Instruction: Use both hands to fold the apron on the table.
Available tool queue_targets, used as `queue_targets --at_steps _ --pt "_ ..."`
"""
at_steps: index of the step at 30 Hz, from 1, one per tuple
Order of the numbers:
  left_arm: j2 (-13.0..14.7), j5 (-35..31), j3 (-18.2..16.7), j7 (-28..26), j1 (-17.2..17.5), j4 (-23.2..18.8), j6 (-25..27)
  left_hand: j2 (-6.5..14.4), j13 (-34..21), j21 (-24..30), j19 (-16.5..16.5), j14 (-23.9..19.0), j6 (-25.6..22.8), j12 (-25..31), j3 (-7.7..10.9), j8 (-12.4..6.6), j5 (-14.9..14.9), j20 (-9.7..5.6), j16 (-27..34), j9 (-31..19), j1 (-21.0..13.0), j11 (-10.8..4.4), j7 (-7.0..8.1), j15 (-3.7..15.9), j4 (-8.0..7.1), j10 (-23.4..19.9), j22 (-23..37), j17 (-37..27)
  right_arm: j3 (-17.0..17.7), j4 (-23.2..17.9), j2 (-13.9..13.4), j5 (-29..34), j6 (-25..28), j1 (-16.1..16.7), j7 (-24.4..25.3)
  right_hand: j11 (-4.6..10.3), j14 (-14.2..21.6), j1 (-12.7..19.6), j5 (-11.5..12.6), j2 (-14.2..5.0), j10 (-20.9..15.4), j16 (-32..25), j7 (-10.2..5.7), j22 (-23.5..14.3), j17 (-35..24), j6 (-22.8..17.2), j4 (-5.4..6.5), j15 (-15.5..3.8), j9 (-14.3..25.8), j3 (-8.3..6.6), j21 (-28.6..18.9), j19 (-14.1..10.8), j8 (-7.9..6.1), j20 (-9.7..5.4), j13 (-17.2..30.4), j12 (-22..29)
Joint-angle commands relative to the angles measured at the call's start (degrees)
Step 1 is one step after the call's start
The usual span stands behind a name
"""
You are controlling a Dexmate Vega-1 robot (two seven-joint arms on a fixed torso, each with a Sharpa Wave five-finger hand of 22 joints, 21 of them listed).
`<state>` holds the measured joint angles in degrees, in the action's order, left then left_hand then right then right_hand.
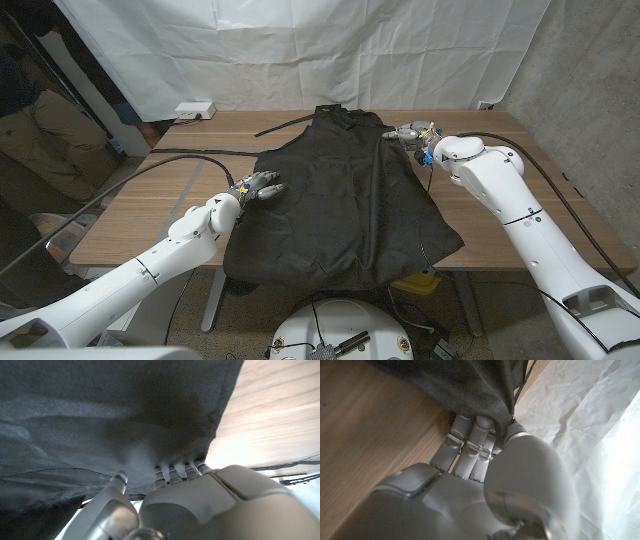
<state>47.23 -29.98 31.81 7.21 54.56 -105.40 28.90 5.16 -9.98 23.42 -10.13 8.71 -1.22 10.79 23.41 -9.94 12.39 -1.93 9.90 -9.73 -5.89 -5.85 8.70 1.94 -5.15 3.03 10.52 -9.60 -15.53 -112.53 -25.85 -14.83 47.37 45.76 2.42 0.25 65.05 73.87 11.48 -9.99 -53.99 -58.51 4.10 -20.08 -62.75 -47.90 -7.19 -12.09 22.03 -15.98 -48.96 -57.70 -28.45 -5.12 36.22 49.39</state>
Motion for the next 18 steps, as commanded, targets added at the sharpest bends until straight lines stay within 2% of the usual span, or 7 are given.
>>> queue_targets --at_steps 1,8,18 --pt "0.1 0.0 -0.3 -0.4 0.3 -0.2 0.0 0.1 -0.3 0.4 0.1 0.6 0.4 0.3 0.17 -0.36 0.4 -0.06 0.4 -0.2 0.0 -0.13 -0.11 3.42 -0.2 0.1 0.2 -0.2 -3.3 1.5 2.1 -0.9 3.1 -4.5 -0.8 -0.06 0.4 0.5 -0.2 0.14 -0.6 -0.3 1.65 -0.2 -0.6 -1.5 0.02 -0.37 0.1 -0.33 -0.7 -0.1 -0.19 -0.37 0.0 0.3" --pt "0.0 -0.1 -0.2 -0.3 0.0 0.0 -0.1 0.2 -0.3 0.3 0.2 0.6 0.4 0.3 0.16 -0.39 0.4 -0.06 0.4 -0.2 0.0 -0.04 -0.11 3.42 -0.18 0.2 0.2 -0.2 -5.1 2.2 3.2 -1.3 3.2 -6.1 -1.5 -0.11 0.7 0.7 -0.2 0.24 -0.8 -0.4 1.94 -0.1 -1.5 -1.5 -0.1 -0.4 0.0 -0.5 -1.4 -0.3 -0.09 -0.51 0.0 0.3" --pt "0.2 0.0 -0.2 -0.3 -0.4 0.5 -1.1 0.2 -0.3 0.2 0.2 0.6 0.4 0.3 0.16 -0.39 0.4 -0.07 0.4 -0.2 0.0 0.01 -0.1 3.46 -0.17 0.2 0.2 -0.2 -8.3 2.6 3.2 -1.2 1.3 -8.0 -3.1 -0.02 1.0 0.8 -0.3 0.34 -0.8 -0.5 2.07 -0.1 -2.6 -1.6 -0.18 -0.39 -0.2 -0.68 -2.3 -0.2 0.05 -0.56 0.0 0.2"
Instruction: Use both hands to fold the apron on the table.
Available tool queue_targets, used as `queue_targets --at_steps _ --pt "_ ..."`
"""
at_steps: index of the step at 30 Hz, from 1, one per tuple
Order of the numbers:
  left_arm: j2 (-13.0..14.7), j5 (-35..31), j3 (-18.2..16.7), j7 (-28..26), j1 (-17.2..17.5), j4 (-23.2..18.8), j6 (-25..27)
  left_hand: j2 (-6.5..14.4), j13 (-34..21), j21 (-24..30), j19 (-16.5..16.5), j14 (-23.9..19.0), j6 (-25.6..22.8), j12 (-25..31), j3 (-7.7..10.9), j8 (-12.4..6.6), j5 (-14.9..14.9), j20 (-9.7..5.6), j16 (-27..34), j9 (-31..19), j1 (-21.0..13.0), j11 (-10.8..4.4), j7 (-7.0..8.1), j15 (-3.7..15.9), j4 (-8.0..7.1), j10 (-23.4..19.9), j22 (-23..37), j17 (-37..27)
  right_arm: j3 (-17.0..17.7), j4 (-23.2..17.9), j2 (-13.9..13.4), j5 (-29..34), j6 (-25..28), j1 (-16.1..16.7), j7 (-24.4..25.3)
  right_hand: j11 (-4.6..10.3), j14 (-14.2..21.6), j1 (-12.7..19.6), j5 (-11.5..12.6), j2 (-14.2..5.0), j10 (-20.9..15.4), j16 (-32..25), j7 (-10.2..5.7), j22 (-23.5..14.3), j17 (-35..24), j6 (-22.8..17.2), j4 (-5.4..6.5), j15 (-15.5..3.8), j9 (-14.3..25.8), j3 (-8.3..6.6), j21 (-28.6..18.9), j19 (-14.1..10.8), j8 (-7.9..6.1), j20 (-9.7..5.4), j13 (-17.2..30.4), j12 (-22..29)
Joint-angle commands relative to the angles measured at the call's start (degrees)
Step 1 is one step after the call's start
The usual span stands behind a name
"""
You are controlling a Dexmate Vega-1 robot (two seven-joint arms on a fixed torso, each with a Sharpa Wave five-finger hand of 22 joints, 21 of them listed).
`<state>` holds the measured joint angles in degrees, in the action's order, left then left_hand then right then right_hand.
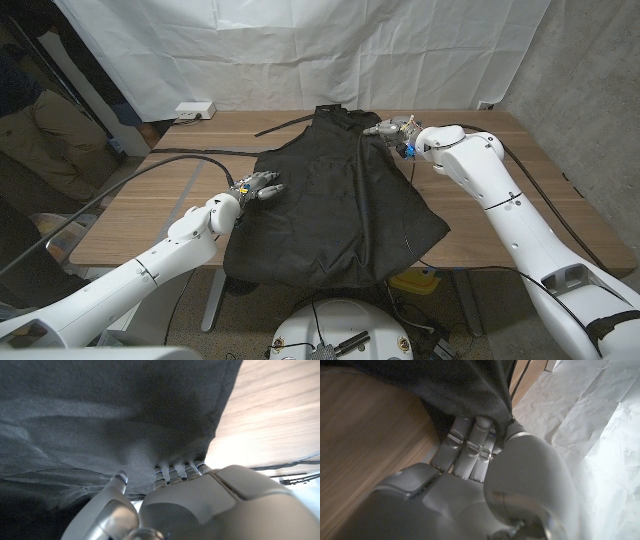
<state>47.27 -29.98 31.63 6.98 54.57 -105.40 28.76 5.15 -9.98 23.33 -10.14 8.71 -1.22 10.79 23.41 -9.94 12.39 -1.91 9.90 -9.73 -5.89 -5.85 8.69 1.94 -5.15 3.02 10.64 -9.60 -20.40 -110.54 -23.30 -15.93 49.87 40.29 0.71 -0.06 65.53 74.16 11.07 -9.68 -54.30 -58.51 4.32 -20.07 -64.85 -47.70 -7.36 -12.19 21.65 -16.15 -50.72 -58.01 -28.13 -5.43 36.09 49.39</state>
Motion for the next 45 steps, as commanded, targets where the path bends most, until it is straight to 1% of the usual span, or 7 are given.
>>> queue_targets --at_steps 1,11,12,31,37,44,45 --pt "-0.1 0.0 -0.1 -0.1 -0.3 0.5 -0.4 0.2 -0.3 0.3 0.2 0.6 0.4 0.3 0.16 -0.39 0.4 -0.06 0.4 -0.2 0.0 0.02 -0.08 3.47 -0.17 0.2 0.1 -0.2 -3.7 0.6 0.5 -0.1 -1.5 -2.7 -1.6 0.2 0.5 0.5 0.1 0.03 -0.6 -0.5 1.84 -0.1 -0.7 -1.7 0.0 -0.29 0.2 -0.53 -0.6 0.1 -0.23 -0.28 0.0 0.2" --pt "0.0 0.1 -0.2 -0.5 -0.3 0.6 -0.7 0.2 -0.3 0.1 0.2 0.6 0.4 0.3 0.15 -0.4 0.4 -0.02 0.4 -0.2 0.0 -0.1 -0.11 3.42 -0.16 0.2 0.1 -0.2 -6.2 0.1 1.3 -0.1 -3.0 -4.2 -2.1 0.11 0.7 0.5 0.0 0.07 -0.6 -0.5 1.98 0.0 -1.7 -1.9 0.02 -0.26 0.0 -0.67 -1.4 0.4 -0.17 -0.33 0.1 0.2" --pt "0.3 0.3 -0.3 -0.5 -0.2 0.8 -1.5 0.2 -0.3 0.1 0.2 0.6 0.4 0.3 0.14 -0.39 0.4 -0.04 0.4 -0.2 0.0 -0.1 -0.11 3.4 -0.16 0.2 0.1 -0.2 -6.5 0.2 1.2 -0.1 -3.3 -4.3 -2.3 0.09 0.7 0.5 0.0 0.08 -0.6 -0.4 2.0 0.0 -1.8 -1.9 0.01 -0.26 0.0 -0.7 -1.6 0.4 -0.13 -0.32 0.3 0.3" --pt "0.1 0.7 -0.9 -1.3 0.6 0.8 -1.3 0.3 -0.3 0.0 0.3 0.6 0.3 0.3 0.14 -0.43 0.4 -0.06 0.4 -0.2 0.0 0.01 -0.17 3.4 -0.18 0.1 0.2 -0.2 -10.0 2.5 3.3 -0.4 -8.0 -7.1 -3.1 0.09 0.8 0.5 -0.1 0.15 -0.7 -0.3 2.11 0.3 -3.5 -2.1 -0.01 -0.26 -0.3 -1.0 -3.2 1.0 0.08 -0.42 0.2 0.2" --pt "0.3 0.9 -1.0 -1.5 0.7 1.2 -2.4 0.3 -0.3 -0.1 0.4 0.6 0.3 0.3 0.14 -0.43 0.4 -0.06 0.4 -0.2 0.0 -0.05 -0.16 3.38 -0.18 0.1 0.2 -0.2 -11.1 3.8 4.1 -0.4 -9.7 -8.2 -3.5 0.05 0.8 0.5 -0.2 0.19 -0.6 -0.2 2.12 0.3 -3.9 -2.1 -0.02 -0.25 -0.3 -1.08 -3.7 1.2 0.16 -0.47 0.4 0.3" --pt "-0.2 0.9 -1.1 -1.7 0.6 1.5 -1.7 0.3 -0.3 -0.1 0.4 0.6 0.3 0.3 0.13 -0.43 0.4 -0.04 0.4 -0.2 0.0 -0.03 -0.2 3.45 -0.18 0.1 0.2 -0.2 -12.9 6.0 4.8 -0.7 -11.0 -10.2 -5.1 0.01 0.8 0.5 -0.2 0.22 -0.7 -0.2 2.21 0.5 -4.3 -2.2 -0.03 -0.25 -0.4 -1.17 -4.3 1.4 0.23 -0.53 0.3 0.2" --pt "0.1 1.2 -1.1 -1.8 0.6 1.7 -2.7 0.3 -0.3 -0.2 0.4 0.6 0.3 0.3 0.13 -0.43 0.4 -0.04 0.4 -0.2 0.0 -0.02 -0.17 3.43 -0.18 0.1 0.2 -0.2 -13.2 6.7 5.0 -0.7 -11.5 -10.5 -5.6 -0.03 0.8 0.5 -0.2 0.23 -0.7 -0.2 2.17 0.5 -4.3 -2.2 -0.03 -0.25 -0.4 -1.18 -4.4 1.4 0.24 -0.53 0.2 0.2"
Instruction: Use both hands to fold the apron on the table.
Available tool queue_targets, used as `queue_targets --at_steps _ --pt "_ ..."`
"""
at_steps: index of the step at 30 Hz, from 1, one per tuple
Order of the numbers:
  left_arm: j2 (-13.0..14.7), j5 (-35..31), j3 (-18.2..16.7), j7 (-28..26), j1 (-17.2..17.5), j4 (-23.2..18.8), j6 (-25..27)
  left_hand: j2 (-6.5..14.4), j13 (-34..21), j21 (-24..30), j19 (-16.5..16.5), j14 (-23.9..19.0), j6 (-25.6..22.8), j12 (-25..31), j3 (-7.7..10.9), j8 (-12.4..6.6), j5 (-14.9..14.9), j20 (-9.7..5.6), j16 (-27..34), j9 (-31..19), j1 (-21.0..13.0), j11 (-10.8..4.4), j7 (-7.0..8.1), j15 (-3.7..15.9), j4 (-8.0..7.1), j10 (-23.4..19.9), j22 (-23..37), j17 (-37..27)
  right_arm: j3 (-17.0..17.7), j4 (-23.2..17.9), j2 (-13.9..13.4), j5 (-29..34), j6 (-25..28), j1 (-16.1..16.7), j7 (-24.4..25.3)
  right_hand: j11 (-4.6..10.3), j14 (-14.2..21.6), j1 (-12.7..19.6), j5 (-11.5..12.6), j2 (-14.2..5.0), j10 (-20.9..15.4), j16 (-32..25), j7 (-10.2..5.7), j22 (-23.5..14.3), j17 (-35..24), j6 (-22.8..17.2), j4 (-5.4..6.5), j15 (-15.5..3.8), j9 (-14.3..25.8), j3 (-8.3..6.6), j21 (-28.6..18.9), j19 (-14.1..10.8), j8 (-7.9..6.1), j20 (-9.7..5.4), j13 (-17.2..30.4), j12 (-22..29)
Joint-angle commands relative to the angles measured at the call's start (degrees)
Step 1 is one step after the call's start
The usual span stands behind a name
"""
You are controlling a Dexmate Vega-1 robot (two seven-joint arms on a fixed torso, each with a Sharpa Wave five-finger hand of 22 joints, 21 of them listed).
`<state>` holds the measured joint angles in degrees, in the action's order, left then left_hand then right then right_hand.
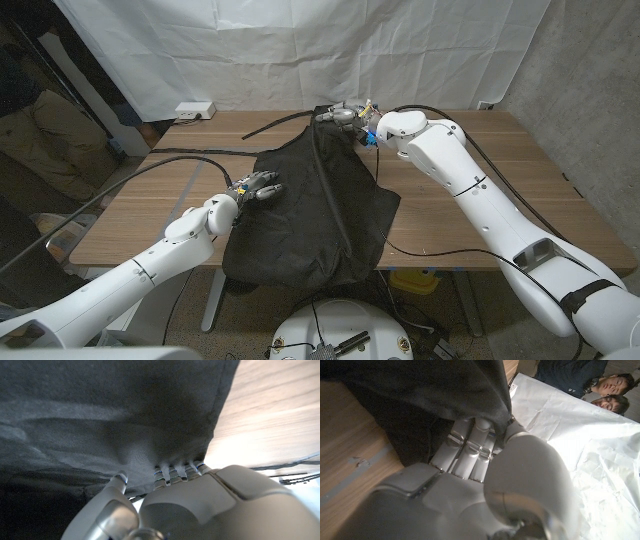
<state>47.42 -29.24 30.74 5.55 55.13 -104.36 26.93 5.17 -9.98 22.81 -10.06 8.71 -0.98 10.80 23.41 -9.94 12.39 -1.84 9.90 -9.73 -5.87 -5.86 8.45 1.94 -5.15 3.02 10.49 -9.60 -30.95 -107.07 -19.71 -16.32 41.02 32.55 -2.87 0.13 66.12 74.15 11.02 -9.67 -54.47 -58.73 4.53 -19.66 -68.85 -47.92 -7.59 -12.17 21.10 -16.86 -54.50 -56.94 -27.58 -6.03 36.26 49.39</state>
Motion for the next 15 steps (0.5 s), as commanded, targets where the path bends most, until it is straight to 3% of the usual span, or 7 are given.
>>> queue_targets --at_steps 1,15 --pt "0.0 0.5 -0.3 -0.4 0.0 0.7 -1.0 0.3 -0.3 0.4 0.4 0.6 0.1 0.3 0.13 -0.43 0.4 -0.13 0.4 -0.2 0.0 0.02 0.09 3.43 -0.18 0.1 0.3 -0.2 -2.6 3.3 1.3 -0.4 -2.7 -2.8 -2.0 -0.17 0.3 0.5 -0.1 0.22 -0.5 0.1 1.98 0.1 -0.3 -2.0 0.2 -0.27 0.1 -0.48 -0.6 0.4 -0.32 0.09 0.0 0.1" --pt "0.1 0.9 -0.6 0.0 -0.4 1.3 -1.5 0.3 -0.3 0.2 0.4 0.6 0.1 0.4 0.13 -0.42 0.4 -0.13 0.4 -0.2 0.0 -0.03 0.09 3.42 -0.19 0.1 0.3 -0.2 -5.3 8.9 3.3 -0.1 -6.3 -6.4 -4.3 -0.19 0.3 0.5 -0.2 0.3 -0.6 0.2 2.1 0.3 -0.7 -2.1 0.18 -0.26 0.0 -0.64 -1.7 0.7 -0.18 0.06 0.0 0.1"
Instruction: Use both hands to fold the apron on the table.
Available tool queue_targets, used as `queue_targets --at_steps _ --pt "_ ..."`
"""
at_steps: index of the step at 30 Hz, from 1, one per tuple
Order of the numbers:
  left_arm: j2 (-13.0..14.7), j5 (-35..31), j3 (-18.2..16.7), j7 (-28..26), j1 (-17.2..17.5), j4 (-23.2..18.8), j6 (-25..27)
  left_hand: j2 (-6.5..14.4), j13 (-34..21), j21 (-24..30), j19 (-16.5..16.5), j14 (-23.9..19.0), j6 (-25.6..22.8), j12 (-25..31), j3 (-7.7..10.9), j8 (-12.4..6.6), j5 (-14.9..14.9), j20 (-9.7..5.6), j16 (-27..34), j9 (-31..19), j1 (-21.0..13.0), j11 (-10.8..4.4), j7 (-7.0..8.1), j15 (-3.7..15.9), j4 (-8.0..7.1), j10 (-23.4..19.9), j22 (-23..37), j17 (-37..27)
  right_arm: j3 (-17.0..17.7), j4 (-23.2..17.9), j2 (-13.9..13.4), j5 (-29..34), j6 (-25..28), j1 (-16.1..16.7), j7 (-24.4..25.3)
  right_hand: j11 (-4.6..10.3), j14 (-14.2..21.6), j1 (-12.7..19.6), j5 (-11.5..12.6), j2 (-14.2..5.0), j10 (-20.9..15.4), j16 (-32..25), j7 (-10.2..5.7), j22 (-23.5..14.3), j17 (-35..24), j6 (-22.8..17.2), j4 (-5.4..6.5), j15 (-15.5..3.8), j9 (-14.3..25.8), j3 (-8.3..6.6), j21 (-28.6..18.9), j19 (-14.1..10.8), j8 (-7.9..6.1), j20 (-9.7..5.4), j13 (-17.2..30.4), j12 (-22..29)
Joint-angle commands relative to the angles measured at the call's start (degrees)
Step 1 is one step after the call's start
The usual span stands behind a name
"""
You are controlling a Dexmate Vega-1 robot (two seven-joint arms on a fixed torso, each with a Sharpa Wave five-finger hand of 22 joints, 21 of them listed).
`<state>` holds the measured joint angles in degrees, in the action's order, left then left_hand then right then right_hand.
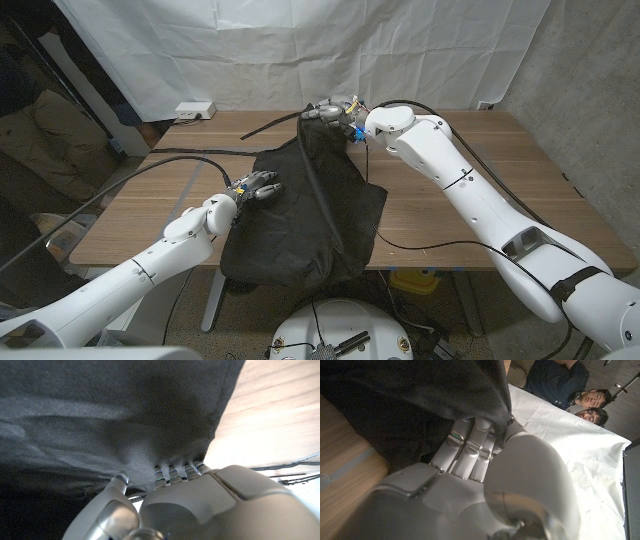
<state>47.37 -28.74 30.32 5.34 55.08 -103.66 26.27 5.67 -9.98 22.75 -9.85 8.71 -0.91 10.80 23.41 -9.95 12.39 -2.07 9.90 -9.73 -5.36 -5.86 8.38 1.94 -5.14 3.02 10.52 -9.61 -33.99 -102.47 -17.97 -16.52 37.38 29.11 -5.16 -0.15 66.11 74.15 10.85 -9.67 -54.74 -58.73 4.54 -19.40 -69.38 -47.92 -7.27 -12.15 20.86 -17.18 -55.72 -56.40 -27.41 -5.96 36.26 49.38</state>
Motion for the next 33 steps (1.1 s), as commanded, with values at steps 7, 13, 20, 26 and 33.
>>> queue_targets --at_steps 7,13,20,26,33 --pt "-0.1 0.5 -0.3 0.0 -0.2 0.8 -0.4 -0.2 -0.3 0.2 0.2 0.6 0.1 0.4 0.12 -0.4 0.4 0.1 0.4 -0.2 -0.5 0.02 0.15 3.42 -0.19 0.1 0.3 -0.2 -3.4 6.7 2.4 0.3 -4.0 -4.6 -3.1 0.02 0.3 0.5 0.0 0.31 -0.2 0.3 2.02 0.2 -0.2 -2.1 -0.14 -0.28 0.1 -0.37 -0.8 0.4 -0.28 -0.01 0.0 0.1" --pt "-0.2 0.7 -0.4 -0.3 -0.1 1.0 -0.8 -0.2 -0.3 0.1 0.2 0.6 0.1 0.4 0.11 -0.41 0.4 0.11 0.4 -0.2 -0.5 -0.08 0.21 3.45 -0.19 0.1 0.3 -0.2 -4.2 8.9 3.4 0.3 -5.0 -5.7 -4.2 0.05 0.2 0.4 0.0 0.32 -0.3 0.4 1.93 0.3 -0.3 -2.1 -0.1 -0.27 0.1 -0.43 -1.3 0.6 -0.21 -0.03 0.1 0.1" --pt "-0.3 0.7 -0.4 -0.4 -0.1 1.1 -0.8 -0.2 -0.3 0.1 0.3 0.5 0.1 0.4 0.11 -0.41 0.4 0.04 0.4 -0.2 -0.4 -0.05 0.18 3.44 -0.19 0.1 0.3 -0.2 -4.8 10.4 4.2 0.2 -6.2 -6.2 -4.8 0.09 0.2 0.4 0.0 0.35 -0.3 0.5 1.93 0.4 -0.3 -2.2 -0.11 -0.27 0.0 -0.49 -1.7 0.8 -0.16 -0.05 0.1 0.1" --pt "-0.4 0.6 -0.3 -0.2 -0.2 1.2 -0.7 -0.1 -0.3 0.0 0.3 0.5 0.1 0.4 0.1 -0.42 0.4 0.07 0.4 -0.2 -0.4 -0.01 0.17 3.46 -0.19 0.1 0.3 -0.2 -4.9 11.5 4.9 -0.1 -8.1 -6.1 -5.3 0.17 0.2 0.3 0.0 0.37 -0.4 0.5 1.92 0.6 -0.4 -2.2 -0.11 -0.28 0.0 -0.55 -2.2 1.0 -0.09 -0.07 0.1 0.1" --pt "-0.3 0.7 -0.3 -0.4 -0.1 1.2 -1.2 -0.1 -0.3 -0.1 0.3 0.5 0.1 0.4 0.1 -0.4 0.4 0.06 0.4 -0.2 -0.4 -0.03 0.19 3.42 -0.18 0.1 0.3 -0.2 -5.5 13.9 6.1 -0.3 -11.9 -6.8 -6.8 0.06 0.3 0.3 0.0 0.38 -0.2 0.6 1.98 0.7 -0.4 -2.2 -0.12 -0.28 -0.1 -0.62 -2.7 1.2 -0.02 -0.09 0.3 0.1"
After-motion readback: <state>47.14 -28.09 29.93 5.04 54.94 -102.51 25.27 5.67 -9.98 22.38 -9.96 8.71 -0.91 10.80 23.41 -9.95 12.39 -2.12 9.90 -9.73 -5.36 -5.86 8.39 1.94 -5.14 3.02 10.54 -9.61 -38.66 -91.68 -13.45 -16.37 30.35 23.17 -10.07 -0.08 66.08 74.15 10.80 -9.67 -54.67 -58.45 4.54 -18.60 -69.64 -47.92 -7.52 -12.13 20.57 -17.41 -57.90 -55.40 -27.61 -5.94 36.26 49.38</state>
